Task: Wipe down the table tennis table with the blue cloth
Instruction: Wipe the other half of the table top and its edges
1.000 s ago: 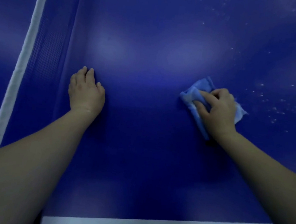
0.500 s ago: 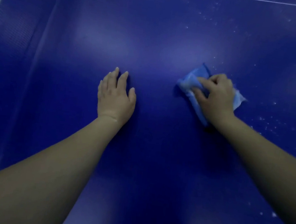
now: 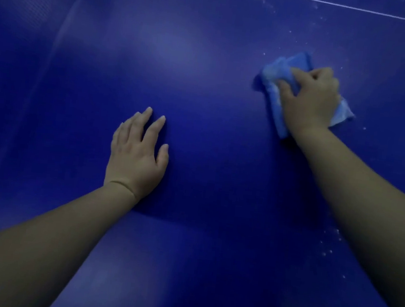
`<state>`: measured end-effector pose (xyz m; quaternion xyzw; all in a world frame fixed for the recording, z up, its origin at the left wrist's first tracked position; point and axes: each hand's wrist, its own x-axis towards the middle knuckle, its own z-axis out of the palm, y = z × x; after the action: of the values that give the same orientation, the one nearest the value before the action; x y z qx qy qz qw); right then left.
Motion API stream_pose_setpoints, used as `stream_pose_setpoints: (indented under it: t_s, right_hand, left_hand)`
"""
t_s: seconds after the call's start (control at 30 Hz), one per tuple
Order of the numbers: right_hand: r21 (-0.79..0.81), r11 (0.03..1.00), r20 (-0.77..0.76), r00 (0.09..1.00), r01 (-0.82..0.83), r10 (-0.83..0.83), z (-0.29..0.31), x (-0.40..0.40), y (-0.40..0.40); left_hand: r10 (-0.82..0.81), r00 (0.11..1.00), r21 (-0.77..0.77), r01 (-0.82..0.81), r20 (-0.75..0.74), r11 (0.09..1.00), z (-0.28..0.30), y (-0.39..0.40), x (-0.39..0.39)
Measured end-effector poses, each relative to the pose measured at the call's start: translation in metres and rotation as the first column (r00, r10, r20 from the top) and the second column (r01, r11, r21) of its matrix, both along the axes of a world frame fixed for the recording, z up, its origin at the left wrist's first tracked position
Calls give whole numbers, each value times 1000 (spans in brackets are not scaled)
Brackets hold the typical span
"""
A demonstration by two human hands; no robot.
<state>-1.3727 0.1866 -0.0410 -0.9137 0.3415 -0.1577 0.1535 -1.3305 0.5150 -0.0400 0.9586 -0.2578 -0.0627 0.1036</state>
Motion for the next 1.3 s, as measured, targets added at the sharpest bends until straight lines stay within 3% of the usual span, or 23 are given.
stream_pose_setpoints:
  t_s: [0.07, 0.1, 0.23, 0.3, 0.4, 0.5, 0.57, 0.67, 0.73, 0.77, 0.87, 0.93, 1.07, 1.13, 1.23, 1.3]
  right_hand:
    - [5, 987, 31, 987, 158, -158, -4, -8, 5]
    - [15, 990, 55, 988, 142, -143, -6, -12, 17]
    - [14, 964, 40, 963, -266, 265, 0, 18, 40]
    - [-14, 938, -19, 938, -346, 346, 4, 54, 21]
    - [21, 994, -10, 994, -110, 110, 1, 76, -21]
    - [19, 986, 55, 984, 167, -167, -9, 56, -9]
    - [8, 999, 68, 996, 50, -50, -9, 51, 18]
    - [-21, 953, -12, 953, -303, 303, 0, 85, 18]
    - [-12, 924, -75, 922, -382, 380, 6, 114, -6]
    - [-5, 944, -82, 941, -331, 329, 7, 123, -21]
    - [-2, 999, -31, 998, 51, -51, 2, 111, -48]
    - [-14, 993, 9, 993, 118, -118, -6, 96, -33]
    - [-23, 957, -38, 957, -290, 289, -2, 122, -18]
    - [-10, 939, -99, 934, -345, 342, 7, 153, -38]
    - [15, 1000, -67, 998, -2, 3, 6, 162, -71]
    - [10, 973, -21, 972, 233, -232, -1, 146, -68]
  left_hand:
    - [5, 1000, 6, -5, -1, 1000, 1, -1, 0]
    - [9, 1000, 8, -9, 0, 1000, 1, -1, 0]
    - [7, 1000, 20, -7, -5, 1000, 2, 0, 0]
    - [9, 1000, 20, -9, -5, 1000, 3, 0, -1]
    - [10, 1000, 7, -10, -2, 1000, 4, 0, -1]
    - [14, 1000, -4, -14, -1, 1000, 4, -1, -1]
    - [14, 1000, 8, -14, 2, 1000, 4, -1, -2]
    - [6, 1000, 19, -6, -5, 1000, 3, 0, -1]
    - [7, 1000, 22, -7, -6, 1000, 3, 0, -1]
    - [8, 1000, 22, -8, -5, 1000, 4, 0, -1]
    - [2, 1000, 25, -2, -12, 1000, 5, -2, 0]
    - [3, 1000, 19, -3, -7, 1000, 4, -1, 1]
    - [-5, 1000, 16, 5, 10, 1000, 2, 1, 1]
    - [2, 1000, 18, -2, 3, 1000, 3, 2, 1]
    - [10, 1000, 27, -10, -2, 1000, 5, 1, 0]
    - [8, 1000, 33, -8, -5, 999, 6, 0, 0]
